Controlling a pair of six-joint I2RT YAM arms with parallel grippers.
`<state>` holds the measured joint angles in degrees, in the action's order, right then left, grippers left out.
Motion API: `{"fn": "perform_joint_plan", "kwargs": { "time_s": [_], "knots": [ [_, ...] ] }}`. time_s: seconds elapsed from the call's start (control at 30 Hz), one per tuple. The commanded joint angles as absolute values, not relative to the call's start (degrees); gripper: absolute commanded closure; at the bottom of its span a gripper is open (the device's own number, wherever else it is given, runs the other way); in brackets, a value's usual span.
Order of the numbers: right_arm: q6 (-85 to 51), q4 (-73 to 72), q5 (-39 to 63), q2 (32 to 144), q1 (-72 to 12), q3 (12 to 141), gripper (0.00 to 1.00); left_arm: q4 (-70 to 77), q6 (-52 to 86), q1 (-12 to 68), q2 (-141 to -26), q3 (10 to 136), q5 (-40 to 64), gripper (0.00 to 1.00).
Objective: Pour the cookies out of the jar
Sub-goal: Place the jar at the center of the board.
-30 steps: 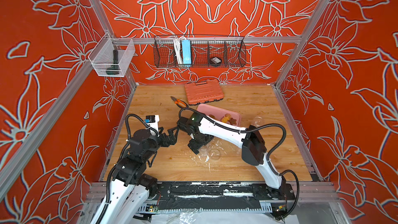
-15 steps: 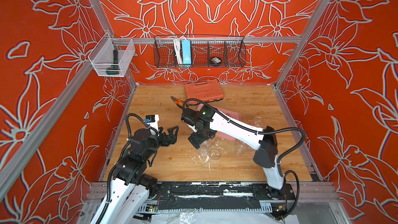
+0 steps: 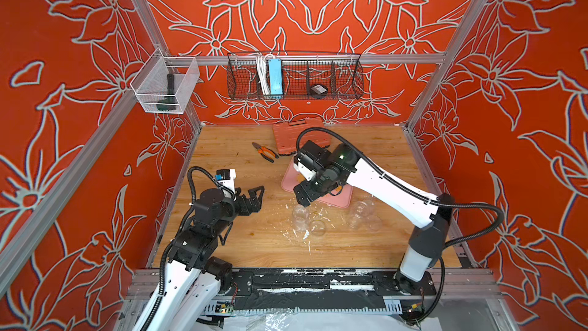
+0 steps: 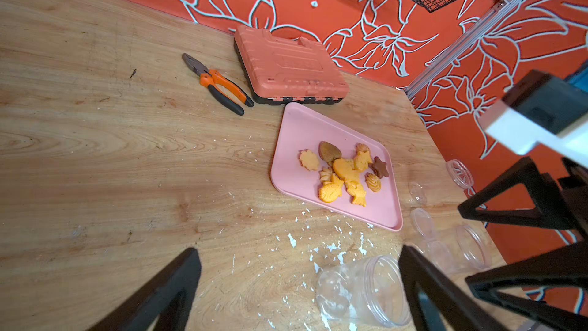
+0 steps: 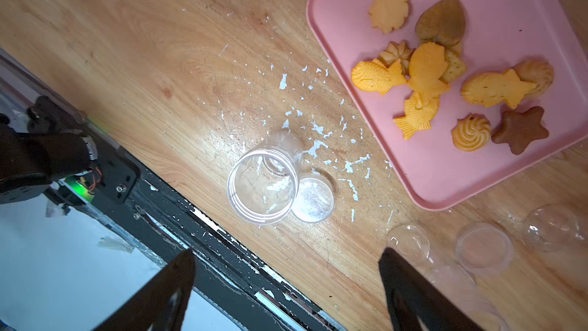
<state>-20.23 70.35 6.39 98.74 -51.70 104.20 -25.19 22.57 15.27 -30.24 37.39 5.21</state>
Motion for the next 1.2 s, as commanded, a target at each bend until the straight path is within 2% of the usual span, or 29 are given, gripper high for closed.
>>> {"fn": "perform_joint_plan", "kwargs": {
  "time_s": [0.0, 0.47, 0.8, 1.0, 1.17],
  "knots": [
    [-21.88, 65.33, 10.95, 93.3, -48.28, 99.54, 0.08, -24.46, 23.09, 14.85, -30.53, 36.98, 5.18, 0.02],
    [-29.52, 44.21, 25.36, 71.55, -29.2, 75.75, 0.04, -24.52, 23.02, 14.85, -31.43, 36.87, 5.47, 0.02],
    [-39.46, 25.37, 31.82, 61.57, -18.59, 61.63, 0.01, -24.59, 22.98, 14.85, -32.33, 37.0, 5.54, 0.03],
    [-39.85, 19.74, 29.44, 57.66, -16.01, 56.76, 0.01, -24.92, 23.06, 14.85, -33.03, 37.16, 5.27, 0.02],
    [-38.9, 13.36, 22.11, 53.52, -15.61, 51.8, 0.01, -25.24, 23.41, 14.85, -33.15, 37.35, 4.4, 0.02]
  ]
}}
